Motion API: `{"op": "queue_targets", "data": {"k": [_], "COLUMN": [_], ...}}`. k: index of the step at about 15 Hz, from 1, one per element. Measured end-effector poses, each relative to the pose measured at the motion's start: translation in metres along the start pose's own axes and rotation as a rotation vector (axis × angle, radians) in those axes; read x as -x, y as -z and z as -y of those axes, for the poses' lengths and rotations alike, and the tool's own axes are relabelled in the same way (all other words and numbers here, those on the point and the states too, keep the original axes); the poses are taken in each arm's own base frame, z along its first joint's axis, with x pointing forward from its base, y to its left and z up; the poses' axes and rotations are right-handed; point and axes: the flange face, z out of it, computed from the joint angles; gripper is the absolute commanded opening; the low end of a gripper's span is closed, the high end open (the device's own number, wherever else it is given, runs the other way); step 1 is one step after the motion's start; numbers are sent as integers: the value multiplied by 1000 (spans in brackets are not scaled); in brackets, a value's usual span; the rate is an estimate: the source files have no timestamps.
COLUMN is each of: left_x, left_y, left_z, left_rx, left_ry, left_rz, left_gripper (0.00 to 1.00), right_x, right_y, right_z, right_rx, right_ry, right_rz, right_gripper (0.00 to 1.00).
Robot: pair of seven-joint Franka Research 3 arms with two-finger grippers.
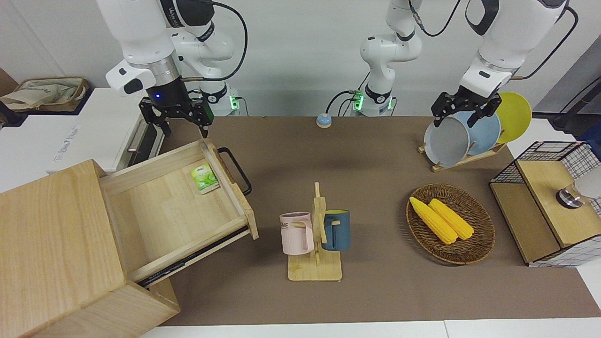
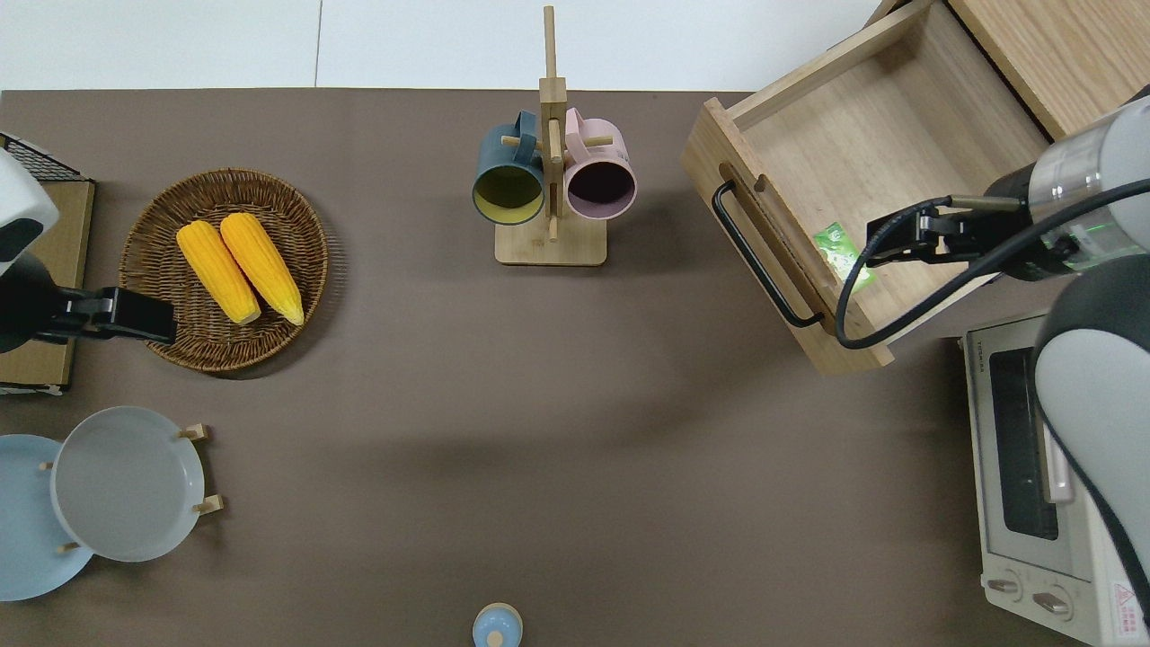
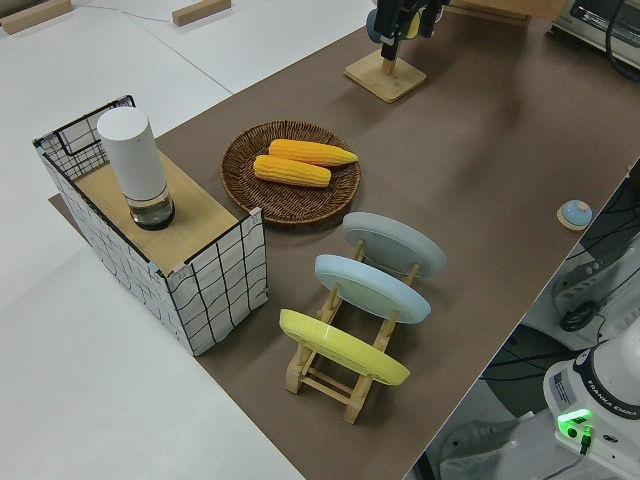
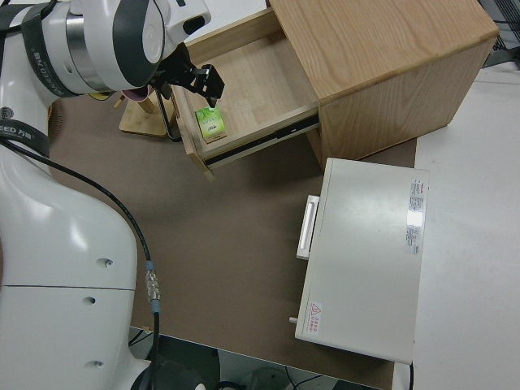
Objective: Slide drawer open with right arm
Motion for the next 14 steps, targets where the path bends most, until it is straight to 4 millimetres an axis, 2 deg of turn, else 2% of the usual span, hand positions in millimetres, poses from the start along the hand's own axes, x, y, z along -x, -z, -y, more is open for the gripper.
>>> {"op": "queue_targets", "data": {"k": [2,7,10,14], "left_x": [0,0,0,0], "left_y": [0,0,0,0], "left_z": [0,0,0,0], "left_rx": [0,0,0,0], "left_ry": [0,0,0,0], "left_rz": [0,0,0,0], "left_gripper": [993,993,993,993], "right_x": [-1,-1,-1,0], "right_y": [-2,-7,-17,-18], "right_z": [-6,-7,-9,-6], "right_rx": [-8,5,31,35], "right_ry": [-12,-6,60,167], "right_rz": [6,13,29,33], "right_gripper": [985,985,985,985]}}
